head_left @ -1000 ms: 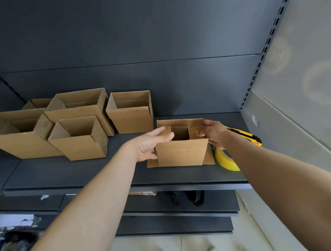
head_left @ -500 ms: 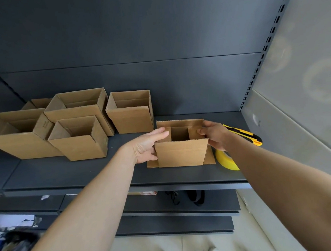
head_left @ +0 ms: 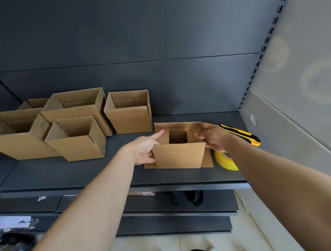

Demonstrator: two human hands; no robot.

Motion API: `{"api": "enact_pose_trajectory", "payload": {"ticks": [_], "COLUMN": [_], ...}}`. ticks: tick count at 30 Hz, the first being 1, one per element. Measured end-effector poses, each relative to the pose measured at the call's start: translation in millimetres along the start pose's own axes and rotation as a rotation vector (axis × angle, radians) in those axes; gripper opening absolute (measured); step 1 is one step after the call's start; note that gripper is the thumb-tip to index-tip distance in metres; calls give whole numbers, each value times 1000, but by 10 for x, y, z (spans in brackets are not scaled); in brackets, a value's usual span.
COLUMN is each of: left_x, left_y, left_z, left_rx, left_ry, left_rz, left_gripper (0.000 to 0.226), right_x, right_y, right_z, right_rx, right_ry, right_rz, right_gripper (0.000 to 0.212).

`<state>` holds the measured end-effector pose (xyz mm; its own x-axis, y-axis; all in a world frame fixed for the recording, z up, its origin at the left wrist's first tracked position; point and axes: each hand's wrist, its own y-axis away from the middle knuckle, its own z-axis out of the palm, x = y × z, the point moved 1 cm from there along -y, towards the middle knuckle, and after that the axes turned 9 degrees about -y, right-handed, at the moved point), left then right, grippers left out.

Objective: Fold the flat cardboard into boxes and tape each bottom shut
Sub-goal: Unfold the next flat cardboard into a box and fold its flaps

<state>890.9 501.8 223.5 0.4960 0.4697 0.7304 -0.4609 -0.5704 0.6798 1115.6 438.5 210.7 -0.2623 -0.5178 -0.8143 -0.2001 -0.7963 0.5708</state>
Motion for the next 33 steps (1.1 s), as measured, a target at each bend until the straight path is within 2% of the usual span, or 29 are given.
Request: {"api": "enact_pose_trajectory", "payload": {"ticks": [3,5,7,9,12,14,16,18,20,24,29,31,33], "left_x": [5,9,0,-3,-21,-35,-40,-29,-10,31,26,36,58], "left_y": [4,1,-7,10,60,68,49,44,47,43,37,49,69], "left_z": [3,-3,-21,-30,-33,-47,-54,-20,33,100,110,116,123], "left_rx": [-9,-27,-57,-109,-230,-210,-92,42,171,284,317,292,264], "left_ry": [2,-4,8,-7,-49,-40,-16,-17,-59,-149,-101,-97,-129], "left_rz": [1,-6,-29,-13,42,48,55,68,95,127,117,122,131], "left_gripper": [56,56,92,121,132,117,90,66,52,48,72,77,72], "right_x": [-18,3,40,67,29,-11,-19,-13,-6,-21,-2,24,40], "right_y": [8,8,6,-17,-29,-22,-39,-57,-59,-21,29,24,19], "right_z": [17,14,11,5,21,64,92,106,116,123,154,153,151], "right_rx": [23,-19,-83,-123,-129,-119,-80,-36,-17,-7,11,-6,-19], "right_ry": [-15,-95,-194,-321,-374,-344,-332,-339,-351,-337,-277,-234,-228], "right_rz": [-11,-3,16,34,58,86,108,108,107,113,62,38,29], "right_gripper": [44,40,35,41,67,86,96,89,83,61,31,29,30]}}
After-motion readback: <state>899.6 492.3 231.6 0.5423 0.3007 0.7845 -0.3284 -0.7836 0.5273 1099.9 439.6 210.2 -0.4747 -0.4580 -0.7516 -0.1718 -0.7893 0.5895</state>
